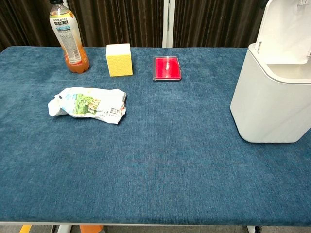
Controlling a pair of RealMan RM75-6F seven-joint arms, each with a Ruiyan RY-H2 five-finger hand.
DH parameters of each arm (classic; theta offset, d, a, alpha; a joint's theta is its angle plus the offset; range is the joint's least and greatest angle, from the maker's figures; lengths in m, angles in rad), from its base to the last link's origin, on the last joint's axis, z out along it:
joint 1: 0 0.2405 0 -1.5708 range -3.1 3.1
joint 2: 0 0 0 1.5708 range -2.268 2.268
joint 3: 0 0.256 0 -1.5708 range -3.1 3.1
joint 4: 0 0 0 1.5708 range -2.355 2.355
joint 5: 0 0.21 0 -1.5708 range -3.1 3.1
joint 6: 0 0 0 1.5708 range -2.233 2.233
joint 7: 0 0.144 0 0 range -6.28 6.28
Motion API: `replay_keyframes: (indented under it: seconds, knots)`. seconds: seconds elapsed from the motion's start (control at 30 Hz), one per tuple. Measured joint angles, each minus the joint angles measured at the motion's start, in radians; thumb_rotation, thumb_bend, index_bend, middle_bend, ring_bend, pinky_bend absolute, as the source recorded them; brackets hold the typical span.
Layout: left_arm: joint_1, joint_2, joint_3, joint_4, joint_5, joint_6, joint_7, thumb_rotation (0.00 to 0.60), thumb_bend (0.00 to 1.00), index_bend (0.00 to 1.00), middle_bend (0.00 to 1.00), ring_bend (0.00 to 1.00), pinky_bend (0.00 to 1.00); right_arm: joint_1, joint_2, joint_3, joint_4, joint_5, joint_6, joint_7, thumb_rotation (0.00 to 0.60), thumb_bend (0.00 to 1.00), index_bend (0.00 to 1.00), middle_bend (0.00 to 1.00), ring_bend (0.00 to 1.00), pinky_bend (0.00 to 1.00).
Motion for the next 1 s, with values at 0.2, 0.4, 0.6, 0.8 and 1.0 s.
replay_keyframes:
  seconds: [0.2, 0.4, 0.6, 0.8, 1.0]
  knots:
    - [-0.003, 0.002, -0.002, -0.004, 0.003, 0.001, 0.003, 0.6, 0.07, 0.1, 0.09, 0.04, 0.13, 0.007, 0.019, -0.013, -0.019, 0.013, -0.006, 0.016, 0.6, 1.0, 0.54, 0.48, 0.41, 0.54]
    - [-0.006, 0.005, -0.003, -0.013, 0.005, 0.0, 0.012, 0.6, 0.07, 0.1, 0.09, 0.04, 0.13, -0.005, 0.048, -0.011, -0.053, -0.022, -0.02, 0.048, 0.6, 1.0, 0.61, 0.54, 0.47, 0.6]
    - [-0.006, 0.009, -0.003, -0.02, 0.007, 0.001, 0.015, 0.6, 0.07, 0.1, 0.09, 0.04, 0.13, -0.02, 0.079, -0.021, -0.087, -0.069, -0.059, 0.07, 0.6, 1.0, 0.62, 0.54, 0.48, 0.62]
    - [-0.005, 0.013, -0.002, -0.025, 0.01, 0.005, 0.018, 0.6, 0.07, 0.1, 0.09, 0.04, 0.13, -0.045, 0.091, -0.037, -0.107, -0.141, -0.092, 0.089, 0.6, 1.0, 0.62, 0.54, 0.48, 0.62]
    - [-0.006, 0.016, -0.002, -0.031, 0.01, 0.006, 0.023, 0.6, 0.07, 0.1, 0.09, 0.04, 0.13, -0.084, 0.094, -0.049, -0.12, -0.225, -0.115, 0.133, 0.6, 1.0, 0.62, 0.54, 0.48, 0.62]
